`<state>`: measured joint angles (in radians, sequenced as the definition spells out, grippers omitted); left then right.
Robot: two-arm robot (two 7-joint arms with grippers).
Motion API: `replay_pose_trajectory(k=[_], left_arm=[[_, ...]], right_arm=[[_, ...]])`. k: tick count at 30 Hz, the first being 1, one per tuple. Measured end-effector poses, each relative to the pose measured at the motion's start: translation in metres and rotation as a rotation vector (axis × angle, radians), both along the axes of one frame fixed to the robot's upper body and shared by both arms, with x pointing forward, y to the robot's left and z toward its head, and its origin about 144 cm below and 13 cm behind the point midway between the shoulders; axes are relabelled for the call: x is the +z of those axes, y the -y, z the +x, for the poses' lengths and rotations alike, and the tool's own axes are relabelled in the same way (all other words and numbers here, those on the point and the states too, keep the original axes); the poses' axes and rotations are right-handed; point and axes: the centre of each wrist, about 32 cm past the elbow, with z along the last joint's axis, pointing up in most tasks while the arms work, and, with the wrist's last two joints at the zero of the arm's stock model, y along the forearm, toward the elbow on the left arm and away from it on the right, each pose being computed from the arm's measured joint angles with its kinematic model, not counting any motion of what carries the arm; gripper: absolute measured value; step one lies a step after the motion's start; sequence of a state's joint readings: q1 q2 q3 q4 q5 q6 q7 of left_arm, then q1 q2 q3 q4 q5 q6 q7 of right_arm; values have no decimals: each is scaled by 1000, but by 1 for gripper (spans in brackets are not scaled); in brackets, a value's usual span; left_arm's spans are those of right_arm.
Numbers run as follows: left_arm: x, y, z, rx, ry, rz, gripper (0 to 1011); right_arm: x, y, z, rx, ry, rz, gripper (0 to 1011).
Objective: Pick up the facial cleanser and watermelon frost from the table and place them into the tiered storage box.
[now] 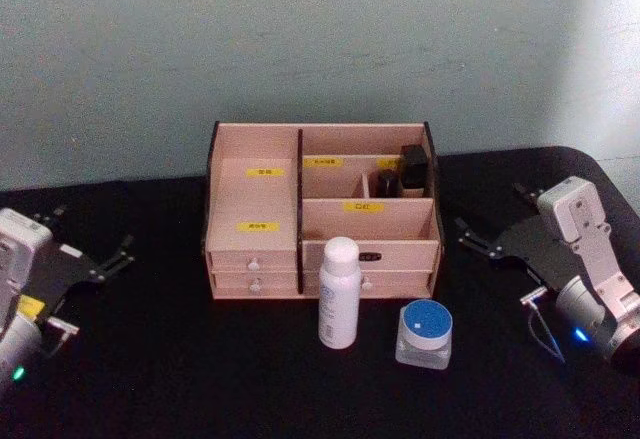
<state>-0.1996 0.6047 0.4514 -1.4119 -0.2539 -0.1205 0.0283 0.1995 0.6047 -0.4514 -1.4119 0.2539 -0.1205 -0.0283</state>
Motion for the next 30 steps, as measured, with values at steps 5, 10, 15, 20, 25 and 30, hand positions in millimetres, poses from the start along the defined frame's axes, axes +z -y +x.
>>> replay_pose_trajectory(k=[5, 10, 15, 20, 25, 30], left_arm=[[0, 0, 0, 0, 0, 0, 1001], [0, 0, 0, 0, 0, 0, 1001], [0, 0, 0, 0, 0, 0, 1001], [0, 0, 0, 0, 0, 0, 1001], [0, 0, 0, 0, 0, 0, 1001], [0, 0, 0, 0, 0, 0, 1001]], right_arm=[[0, 0, 0, 0, 0, 0, 1003], [0, 0, 0, 0, 0, 0, 1002], [0, 0, 0, 0, 0, 0, 1002], [0, 0, 0, 0, 0, 0, 1003], [0, 0, 0, 0, 0, 0, 1003], [0, 0, 0, 0, 0, 0, 1003]])
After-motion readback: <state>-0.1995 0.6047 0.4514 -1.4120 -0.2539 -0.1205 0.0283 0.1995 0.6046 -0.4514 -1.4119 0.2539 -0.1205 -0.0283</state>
